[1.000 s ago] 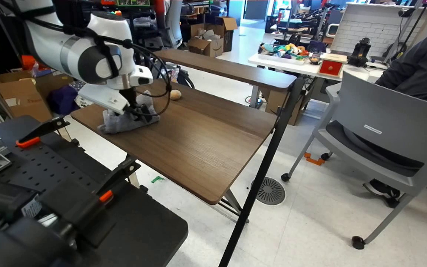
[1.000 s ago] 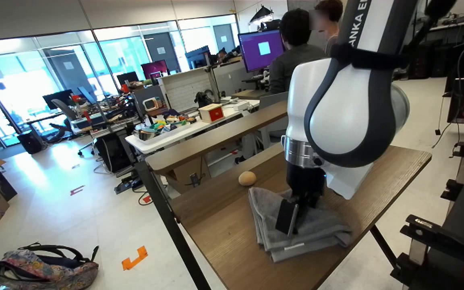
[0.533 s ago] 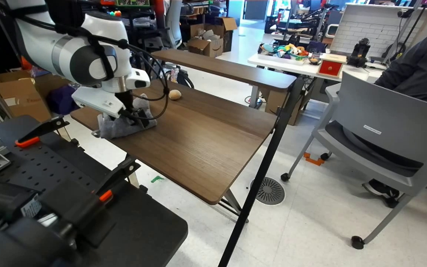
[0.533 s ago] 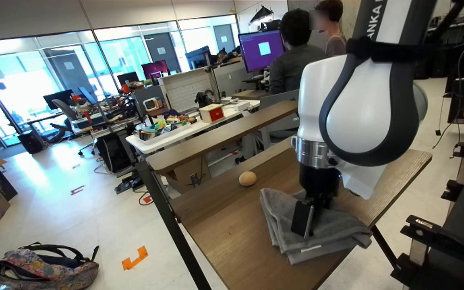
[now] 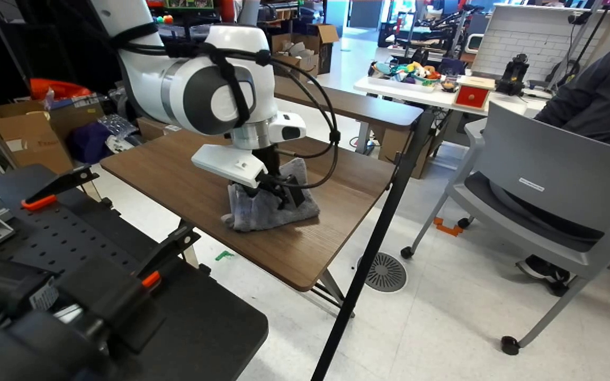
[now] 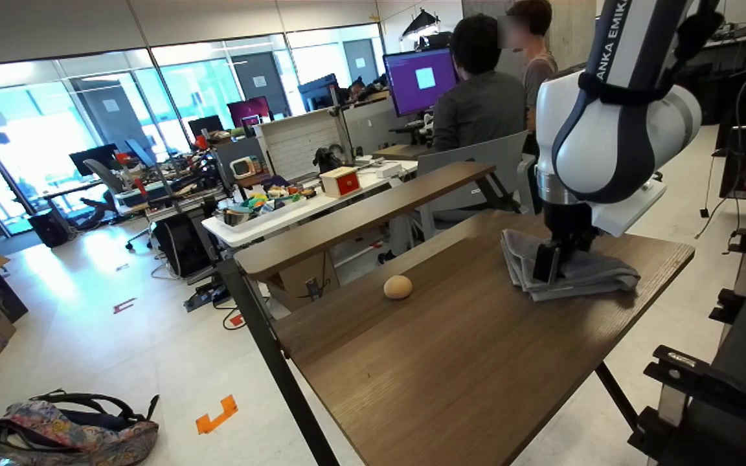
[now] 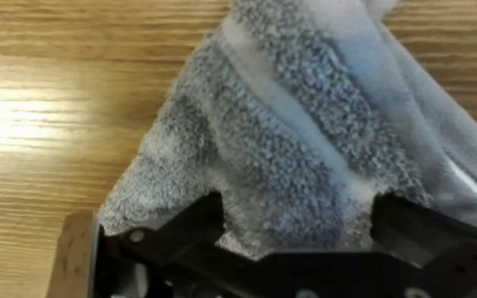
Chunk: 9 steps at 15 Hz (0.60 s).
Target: Move the potato to the left, use the grey towel to wipe the tabletop
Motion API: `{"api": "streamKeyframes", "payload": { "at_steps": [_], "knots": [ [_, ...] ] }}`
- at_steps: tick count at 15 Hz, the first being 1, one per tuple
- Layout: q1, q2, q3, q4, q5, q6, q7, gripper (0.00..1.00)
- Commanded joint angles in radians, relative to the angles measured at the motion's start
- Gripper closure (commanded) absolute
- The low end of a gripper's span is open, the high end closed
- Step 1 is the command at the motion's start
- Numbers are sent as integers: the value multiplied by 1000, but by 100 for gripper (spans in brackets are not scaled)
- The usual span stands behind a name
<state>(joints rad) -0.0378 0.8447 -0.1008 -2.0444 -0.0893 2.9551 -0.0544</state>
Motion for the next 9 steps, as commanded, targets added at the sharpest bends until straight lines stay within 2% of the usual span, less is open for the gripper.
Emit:
{"api": "streamKeyframes", "payload": {
  "at_steps": [1, 3, 7, 8, 9],
  "knots": [
    [-85, -57, 88, 20, 33, -39, -32, 0],
    [-159, -119, 177, 9, 71, -37, -50, 0],
    [-372, -251, 440, -49, 215, -11, -144, 0],
    [-266, -172, 330, 14, 173, -7, -105, 0],
    [-303, -204, 374, 3, 202, -8, -125, 0]
  ]
}}
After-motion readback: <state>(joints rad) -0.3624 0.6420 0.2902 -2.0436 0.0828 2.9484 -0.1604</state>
